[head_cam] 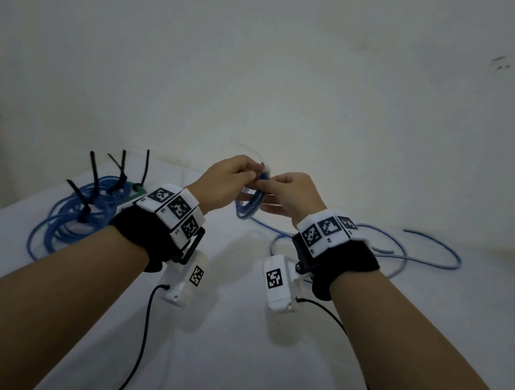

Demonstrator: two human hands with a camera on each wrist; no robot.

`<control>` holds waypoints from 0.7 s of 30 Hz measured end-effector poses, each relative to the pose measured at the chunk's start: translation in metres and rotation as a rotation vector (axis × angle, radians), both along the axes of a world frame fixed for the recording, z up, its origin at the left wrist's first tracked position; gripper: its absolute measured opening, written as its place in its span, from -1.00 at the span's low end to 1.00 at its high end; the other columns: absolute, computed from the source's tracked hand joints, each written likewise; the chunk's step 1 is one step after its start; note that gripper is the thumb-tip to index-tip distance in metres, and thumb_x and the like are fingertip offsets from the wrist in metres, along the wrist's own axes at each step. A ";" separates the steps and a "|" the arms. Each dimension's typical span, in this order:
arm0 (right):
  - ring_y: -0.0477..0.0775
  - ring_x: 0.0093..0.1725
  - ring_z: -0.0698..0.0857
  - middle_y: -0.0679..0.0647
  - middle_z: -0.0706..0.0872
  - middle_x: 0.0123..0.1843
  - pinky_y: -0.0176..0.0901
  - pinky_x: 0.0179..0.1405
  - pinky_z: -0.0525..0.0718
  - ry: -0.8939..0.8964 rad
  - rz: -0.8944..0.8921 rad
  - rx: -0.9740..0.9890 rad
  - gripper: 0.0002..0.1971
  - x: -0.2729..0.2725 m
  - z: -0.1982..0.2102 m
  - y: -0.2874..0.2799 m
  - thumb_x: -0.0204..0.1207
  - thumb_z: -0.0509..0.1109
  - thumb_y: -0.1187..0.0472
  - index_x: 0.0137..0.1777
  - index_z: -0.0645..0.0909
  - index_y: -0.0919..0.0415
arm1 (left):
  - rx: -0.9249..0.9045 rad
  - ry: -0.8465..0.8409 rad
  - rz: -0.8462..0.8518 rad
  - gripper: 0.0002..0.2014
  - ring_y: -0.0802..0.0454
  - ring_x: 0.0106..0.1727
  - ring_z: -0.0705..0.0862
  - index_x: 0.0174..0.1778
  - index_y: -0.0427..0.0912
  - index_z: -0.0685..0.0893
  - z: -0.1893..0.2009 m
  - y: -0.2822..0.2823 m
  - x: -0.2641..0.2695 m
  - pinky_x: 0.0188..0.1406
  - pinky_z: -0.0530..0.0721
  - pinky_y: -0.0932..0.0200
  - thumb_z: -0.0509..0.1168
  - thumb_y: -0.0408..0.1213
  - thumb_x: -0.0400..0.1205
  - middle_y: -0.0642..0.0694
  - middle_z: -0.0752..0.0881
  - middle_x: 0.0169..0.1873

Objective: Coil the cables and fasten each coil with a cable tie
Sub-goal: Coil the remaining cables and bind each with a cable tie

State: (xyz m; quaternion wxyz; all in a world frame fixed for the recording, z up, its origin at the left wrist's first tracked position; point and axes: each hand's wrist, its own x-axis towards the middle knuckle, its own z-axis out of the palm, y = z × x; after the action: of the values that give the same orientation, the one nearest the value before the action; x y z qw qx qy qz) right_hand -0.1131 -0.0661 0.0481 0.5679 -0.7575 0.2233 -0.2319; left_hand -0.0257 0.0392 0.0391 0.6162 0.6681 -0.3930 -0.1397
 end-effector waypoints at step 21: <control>0.30 -0.30 0.70 0.31 0.65 -0.23 0.19 -0.09 0.76 0.331 0.117 0.027 -0.80 0.118 -0.053 0.058 0.45 0.43 0.48 -0.27 0.45 0.34 | 0.545 -0.392 0.562 -0.76 -0.07 0.11 0.65 0.06 -0.25 0.68 -0.032 0.066 0.111 -0.04 0.48 0.21 0.28 -0.16 0.62 -0.15 0.73 0.06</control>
State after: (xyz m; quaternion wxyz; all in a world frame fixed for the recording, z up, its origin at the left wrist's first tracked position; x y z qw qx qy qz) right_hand 0.0049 -0.0078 -0.0046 0.5458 -0.7895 0.2724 -0.0676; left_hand 0.0856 0.1054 0.0072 0.3454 0.9011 -0.2542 0.0643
